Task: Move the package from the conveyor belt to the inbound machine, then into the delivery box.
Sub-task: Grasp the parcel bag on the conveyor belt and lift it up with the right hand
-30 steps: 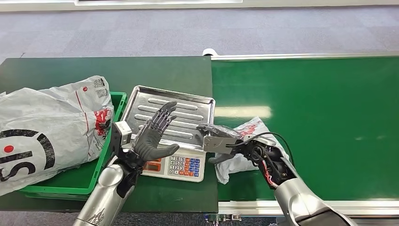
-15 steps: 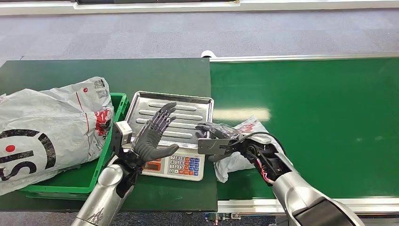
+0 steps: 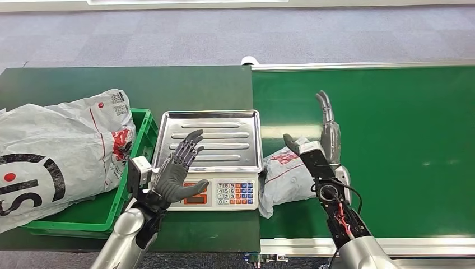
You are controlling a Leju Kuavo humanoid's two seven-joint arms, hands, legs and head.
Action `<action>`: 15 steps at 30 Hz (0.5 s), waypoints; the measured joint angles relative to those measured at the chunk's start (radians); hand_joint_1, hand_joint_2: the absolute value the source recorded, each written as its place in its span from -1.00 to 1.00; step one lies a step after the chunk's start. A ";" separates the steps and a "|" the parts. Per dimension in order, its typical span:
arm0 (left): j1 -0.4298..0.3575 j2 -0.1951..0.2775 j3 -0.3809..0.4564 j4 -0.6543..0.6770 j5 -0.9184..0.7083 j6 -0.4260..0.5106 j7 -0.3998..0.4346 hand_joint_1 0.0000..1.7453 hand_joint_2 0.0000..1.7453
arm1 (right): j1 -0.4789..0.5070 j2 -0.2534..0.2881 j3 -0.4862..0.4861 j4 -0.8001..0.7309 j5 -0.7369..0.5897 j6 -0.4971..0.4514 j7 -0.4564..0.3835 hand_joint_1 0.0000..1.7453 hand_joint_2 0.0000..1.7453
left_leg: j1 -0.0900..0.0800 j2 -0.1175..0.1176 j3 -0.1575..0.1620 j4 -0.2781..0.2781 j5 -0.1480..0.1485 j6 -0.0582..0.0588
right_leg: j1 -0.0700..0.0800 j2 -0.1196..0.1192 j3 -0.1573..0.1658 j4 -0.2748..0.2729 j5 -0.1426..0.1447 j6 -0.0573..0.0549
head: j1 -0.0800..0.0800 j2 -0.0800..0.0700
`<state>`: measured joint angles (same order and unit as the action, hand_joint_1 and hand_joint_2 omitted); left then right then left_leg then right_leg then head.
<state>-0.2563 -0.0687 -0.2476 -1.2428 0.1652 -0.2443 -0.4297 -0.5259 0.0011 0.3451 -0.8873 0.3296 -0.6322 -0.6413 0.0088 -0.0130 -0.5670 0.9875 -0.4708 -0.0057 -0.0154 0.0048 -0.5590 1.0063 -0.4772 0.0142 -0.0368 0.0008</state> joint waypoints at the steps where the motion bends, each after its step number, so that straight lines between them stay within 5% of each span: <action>1: 0.000 0.000 0.000 0.000 0.000 -0.001 0.000 -1.00 1.00 | 0.016 0.000 -0.008 -0.033 -0.008 -0.006 -0.014 -1.00 1.00 | 0.000 0.000 0.000 0.000 0.000 0.000 | 0.000 0.000 0.000 0.000 0.000 0.000 | 0.000 0.000; 15: 0.000 0.000 -0.007 0.003 0.000 -0.006 0.002 -1.00 1.00 | 0.105 0.000 -0.018 -0.248 -0.002 -0.006 0.001 -1.00 1.00 | 0.000 0.001 -0.002 0.000 0.000 0.000 | 0.000 0.000 -0.002 0.000 0.000 0.000 | 0.000 0.000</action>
<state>-0.2564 -0.0687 -0.2543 -1.2396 0.1648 -0.2506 -0.4280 -0.4210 0.0015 0.3269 -1.1352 0.3277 -0.6384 -0.6406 0.0090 -0.0125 -0.5693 0.9874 -0.4709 -0.0059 -0.0152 0.0051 -0.5612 1.0063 -0.4772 0.0141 -0.0366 0.0008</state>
